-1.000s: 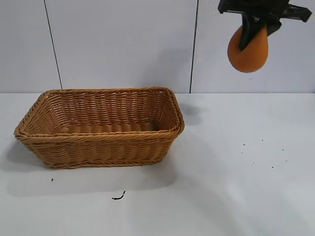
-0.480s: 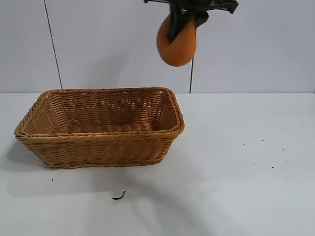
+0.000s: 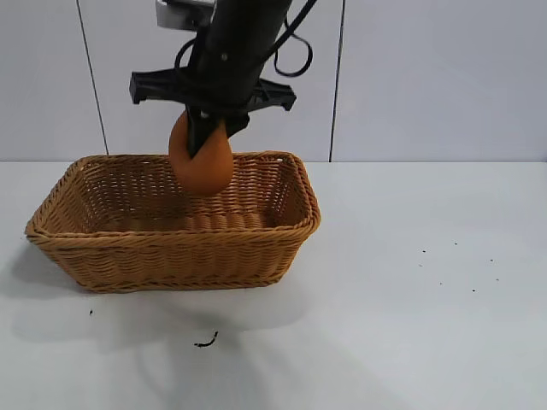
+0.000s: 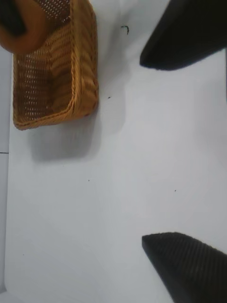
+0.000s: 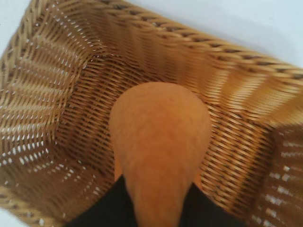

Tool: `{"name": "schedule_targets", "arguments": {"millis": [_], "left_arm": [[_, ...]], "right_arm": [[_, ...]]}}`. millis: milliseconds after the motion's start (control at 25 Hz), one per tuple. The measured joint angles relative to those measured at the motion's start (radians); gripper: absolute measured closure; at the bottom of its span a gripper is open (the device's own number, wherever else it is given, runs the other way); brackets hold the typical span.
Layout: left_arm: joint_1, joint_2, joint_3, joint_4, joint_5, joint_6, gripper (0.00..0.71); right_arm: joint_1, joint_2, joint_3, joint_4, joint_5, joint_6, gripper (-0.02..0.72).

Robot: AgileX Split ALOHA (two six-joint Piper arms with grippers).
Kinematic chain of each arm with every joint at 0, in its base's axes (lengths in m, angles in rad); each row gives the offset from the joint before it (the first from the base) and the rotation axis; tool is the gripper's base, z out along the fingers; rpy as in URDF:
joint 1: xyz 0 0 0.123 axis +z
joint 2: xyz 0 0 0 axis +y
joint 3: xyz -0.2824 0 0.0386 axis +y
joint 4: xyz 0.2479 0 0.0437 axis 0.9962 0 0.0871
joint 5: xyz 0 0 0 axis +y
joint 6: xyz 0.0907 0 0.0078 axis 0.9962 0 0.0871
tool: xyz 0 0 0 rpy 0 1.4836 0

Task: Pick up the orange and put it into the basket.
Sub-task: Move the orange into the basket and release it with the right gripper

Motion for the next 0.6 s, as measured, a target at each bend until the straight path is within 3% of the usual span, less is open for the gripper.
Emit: {"name": "schedule_targets", "arguments": {"millis": [200, 280, 440, 520, 600], "left_arm": [[0.0, 0.0, 0.0, 0.0, 0.0, 0.0, 0.044], [0.0, 0.0, 0.0, 0.0, 0.0, 0.0, 0.044], [0.0, 0.0, 0.0, 0.0, 0.0, 0.0, 0.044], [0.0, 0.0, 0.0, 0.0, 0.0, 0.0, 0.044], [0.0, 0.0, 0.0, 0.0, 0.0, 0.0, 0.044]], "right_arm": [[0.0, 0.046, 0.0, 0.02, -0.032, 0.002, 0.631], [0.0, 0.048, 0.0, 0.027, -0.034, 0.003, 0.516], [0.0, 0.048, 0.0, 0.034, -0.035, -0.035, 0.132], [0.0, 0.044, 0.0, 0.037, -0.017, -0.044, 0.057], [-0.001, 0.038, -0.003, 0.035, 0.013, -0.044, 0.026]]}}
